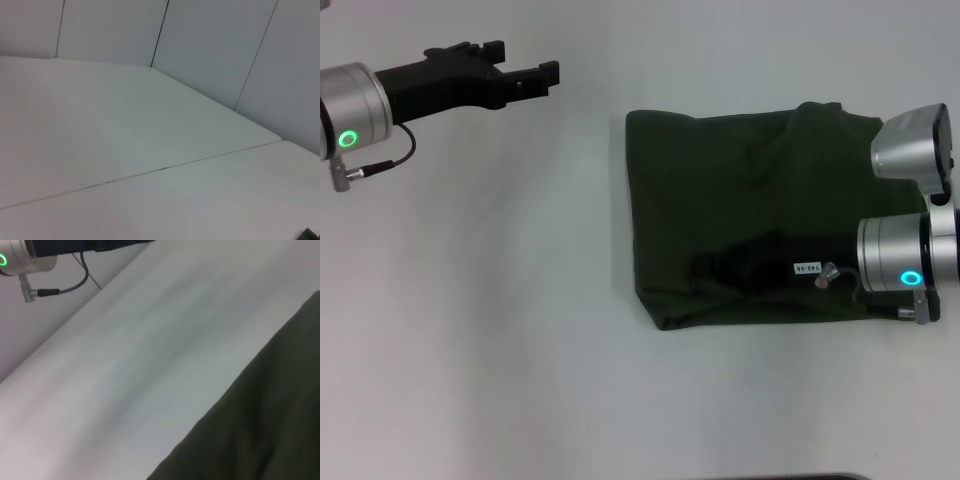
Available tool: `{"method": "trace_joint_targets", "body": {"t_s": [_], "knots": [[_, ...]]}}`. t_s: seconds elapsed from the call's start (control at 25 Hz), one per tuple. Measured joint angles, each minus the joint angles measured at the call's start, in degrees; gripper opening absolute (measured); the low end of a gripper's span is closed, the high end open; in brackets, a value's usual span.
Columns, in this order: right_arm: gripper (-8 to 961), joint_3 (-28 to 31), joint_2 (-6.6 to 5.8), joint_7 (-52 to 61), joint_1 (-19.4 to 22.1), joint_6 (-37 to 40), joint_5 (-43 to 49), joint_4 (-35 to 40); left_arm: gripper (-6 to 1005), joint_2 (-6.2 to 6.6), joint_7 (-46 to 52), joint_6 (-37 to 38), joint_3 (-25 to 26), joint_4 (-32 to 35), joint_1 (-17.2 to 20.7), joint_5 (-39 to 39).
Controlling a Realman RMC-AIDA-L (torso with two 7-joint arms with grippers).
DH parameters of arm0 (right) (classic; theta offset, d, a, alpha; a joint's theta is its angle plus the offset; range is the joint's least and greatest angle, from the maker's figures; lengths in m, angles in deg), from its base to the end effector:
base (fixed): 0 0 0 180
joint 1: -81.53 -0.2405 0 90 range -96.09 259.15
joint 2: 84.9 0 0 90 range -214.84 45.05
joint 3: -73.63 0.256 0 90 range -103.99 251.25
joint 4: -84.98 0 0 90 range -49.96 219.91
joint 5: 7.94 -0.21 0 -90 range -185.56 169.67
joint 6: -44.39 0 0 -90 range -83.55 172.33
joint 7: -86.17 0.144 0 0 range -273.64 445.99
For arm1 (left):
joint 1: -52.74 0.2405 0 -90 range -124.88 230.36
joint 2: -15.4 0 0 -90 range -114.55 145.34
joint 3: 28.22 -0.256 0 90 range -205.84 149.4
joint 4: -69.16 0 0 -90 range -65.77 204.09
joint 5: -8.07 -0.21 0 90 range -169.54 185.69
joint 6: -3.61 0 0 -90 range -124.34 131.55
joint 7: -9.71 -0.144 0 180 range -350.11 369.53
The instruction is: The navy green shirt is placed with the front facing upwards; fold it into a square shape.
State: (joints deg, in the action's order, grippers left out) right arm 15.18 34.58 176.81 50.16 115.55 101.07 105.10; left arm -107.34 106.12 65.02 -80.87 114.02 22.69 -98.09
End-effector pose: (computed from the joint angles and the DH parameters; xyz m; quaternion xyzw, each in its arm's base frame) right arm 0.2890 0.3016 -0.0859 -0.9026 0.3983 0.1503 0.0645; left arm -0.2467 0.3856 -0.0118 -0.8781 -0.3276 -0.2232 0.2680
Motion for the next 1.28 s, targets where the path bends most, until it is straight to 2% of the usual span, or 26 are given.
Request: {"method": "trace_joint_targets", "body": {"t_s": [0.24, 0.68, 1.04, 1.28], "knots": [[3, 0.25, 0.04, -2.04, 0.11, 0.91, 0.03, 0.55, 917, 0.01, 0.01, -0.21, 0.00, -0.07, -0.34, 0.00], [3, 0.00, 0.07, -4.45, -0.74, 7.75, -1.56, 4.00, 917, 0.05, 0.01, -0.25, 0.00, -0.09, -0.60, 0.00], [2, -4.86, 0.47, -5.04, -2.72, 6.03, -1.31, 3.14, 917, -0.18, -0.04, -0.54, 0.00, -0.14, -0.76, 0.00], [2, -6.00, 0.42, -4.58, -3.21, 3.65, -1.32, 1.63, 917, -0.22, -0.09, -0.62, 0.00, -0.16, -0.88, 0.00]]}}
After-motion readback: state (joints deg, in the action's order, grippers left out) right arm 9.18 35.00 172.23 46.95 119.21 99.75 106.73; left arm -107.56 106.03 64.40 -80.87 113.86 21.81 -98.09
